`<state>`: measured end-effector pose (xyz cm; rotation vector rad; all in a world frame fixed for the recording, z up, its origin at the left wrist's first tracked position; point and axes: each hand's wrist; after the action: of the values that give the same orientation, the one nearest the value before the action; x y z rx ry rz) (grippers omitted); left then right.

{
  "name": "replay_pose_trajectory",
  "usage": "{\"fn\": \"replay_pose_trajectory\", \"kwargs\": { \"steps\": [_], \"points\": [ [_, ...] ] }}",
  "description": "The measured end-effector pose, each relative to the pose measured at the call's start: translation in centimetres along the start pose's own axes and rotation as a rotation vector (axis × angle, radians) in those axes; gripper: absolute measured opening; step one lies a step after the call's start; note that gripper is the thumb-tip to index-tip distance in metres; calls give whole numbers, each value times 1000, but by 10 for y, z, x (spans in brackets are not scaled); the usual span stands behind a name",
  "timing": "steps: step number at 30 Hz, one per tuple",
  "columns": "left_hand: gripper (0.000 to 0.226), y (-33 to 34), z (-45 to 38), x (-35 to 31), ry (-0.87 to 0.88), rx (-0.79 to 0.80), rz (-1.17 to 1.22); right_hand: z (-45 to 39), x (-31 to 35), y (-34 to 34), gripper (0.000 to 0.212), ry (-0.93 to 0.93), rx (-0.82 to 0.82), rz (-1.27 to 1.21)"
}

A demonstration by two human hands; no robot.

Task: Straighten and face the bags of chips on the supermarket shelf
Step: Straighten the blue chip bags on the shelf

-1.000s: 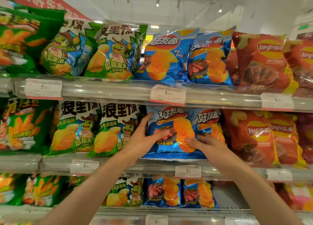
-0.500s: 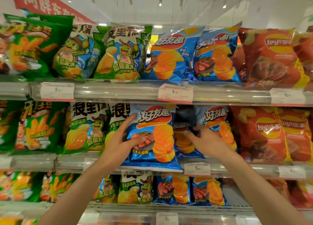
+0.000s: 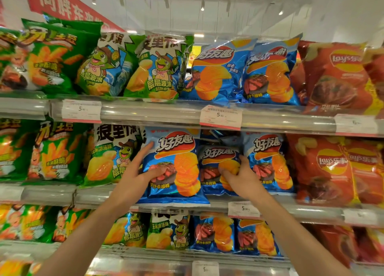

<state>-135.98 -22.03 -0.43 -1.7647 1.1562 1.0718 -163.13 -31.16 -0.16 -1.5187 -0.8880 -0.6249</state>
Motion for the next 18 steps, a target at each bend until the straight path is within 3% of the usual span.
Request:
{"fn": "replay_pose_trajectory", "kwargs": {
  "steps": [6, 9, 12, 15, 18],
  "points": [
    [67, 8, -4, -3, -15, -8, 31, -3, 0, 0, 88, -200, -111, -201],
    [65, 14, -5, -5, -34, -16, 56, -14, -4, 8, 86, -289, -151, -147],
    [66, 13, -5, -4, -38, -11, 54, -24, -9, 17, 80, -250, -155, -18],
    [67, 10, -5, -3, -33, -11, 47, -37, -16, 14, 85, -157, -52, 76],
    [68, 8, -4, -2, -31, -9, 34, -48, -18, 0, 106, -143, 130, 103]
  ]
}}
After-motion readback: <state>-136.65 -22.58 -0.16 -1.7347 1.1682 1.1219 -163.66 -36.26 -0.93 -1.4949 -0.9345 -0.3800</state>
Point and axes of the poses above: each hand's wrist, its own z-axis away from the middle knuckle, its own y-axis out of the palm, x = y × z, and after that the axes turned 1 degree about -y, right-handed
